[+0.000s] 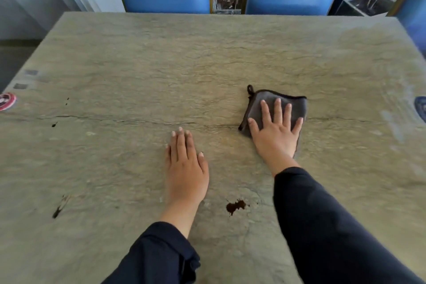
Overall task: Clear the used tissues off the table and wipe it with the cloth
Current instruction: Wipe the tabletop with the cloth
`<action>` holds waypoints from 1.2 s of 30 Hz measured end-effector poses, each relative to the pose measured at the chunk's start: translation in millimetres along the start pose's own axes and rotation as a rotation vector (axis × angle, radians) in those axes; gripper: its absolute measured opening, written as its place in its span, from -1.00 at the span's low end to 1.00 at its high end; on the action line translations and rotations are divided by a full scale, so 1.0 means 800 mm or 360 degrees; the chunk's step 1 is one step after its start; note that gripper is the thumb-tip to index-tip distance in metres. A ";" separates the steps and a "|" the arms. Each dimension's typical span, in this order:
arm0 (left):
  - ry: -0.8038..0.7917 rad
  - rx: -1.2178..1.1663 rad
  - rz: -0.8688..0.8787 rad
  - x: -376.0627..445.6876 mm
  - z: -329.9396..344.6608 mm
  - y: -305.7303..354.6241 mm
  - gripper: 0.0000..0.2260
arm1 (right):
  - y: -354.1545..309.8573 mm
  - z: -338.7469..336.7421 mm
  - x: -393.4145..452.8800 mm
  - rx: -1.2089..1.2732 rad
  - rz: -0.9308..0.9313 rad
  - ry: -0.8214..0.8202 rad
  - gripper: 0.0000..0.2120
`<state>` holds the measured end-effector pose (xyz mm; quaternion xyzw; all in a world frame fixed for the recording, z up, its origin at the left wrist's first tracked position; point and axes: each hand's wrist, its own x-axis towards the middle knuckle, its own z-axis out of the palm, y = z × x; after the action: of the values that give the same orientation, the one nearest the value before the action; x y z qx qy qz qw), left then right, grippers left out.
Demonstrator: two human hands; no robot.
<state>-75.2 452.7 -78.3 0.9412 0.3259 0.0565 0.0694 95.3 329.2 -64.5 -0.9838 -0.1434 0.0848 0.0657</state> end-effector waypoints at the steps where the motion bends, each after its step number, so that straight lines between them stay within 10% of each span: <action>1: 0.0010 0.0000 0.0004 0.001 0.000 0.000 -0.46 | -0.018 0.001 -0.007 0.0026 0.0084 -0.0011 -0.37; 9: 0.0007 -0.0009 0.0022 0.000 -0.005 0.000 -0.49 | -0.026 0.011 -0.066 -0.0135 -0.0912 -0.0118 -0.40; 18: 0.0011 -0.0029 0.0032 -0.001 -0.003 -0.001 -0.50 | 0.043 0.004 -0.096 0.0023 0.0311 -0.0062 -0.37; 28: -0.0137 -0.0172 0.0225 -0.032 -0.012 -0.028 -0.52 | -0.012 0.010 -0.108 -0.0091 -0.0714 -0.0170 -0.39; 36: -0.0124 -0.0079 0.0263 -0.072 -0.013 -0.032 -0.46 | 0.040 0.004 -0.162 0.0125 0.0207 -0.0112 -0.37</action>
<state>-137.4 437.8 -76.0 0.9643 0.2426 0.0335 0.1005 -19.3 260.8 -53.2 -0.9842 -0.0779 0.1289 0.0937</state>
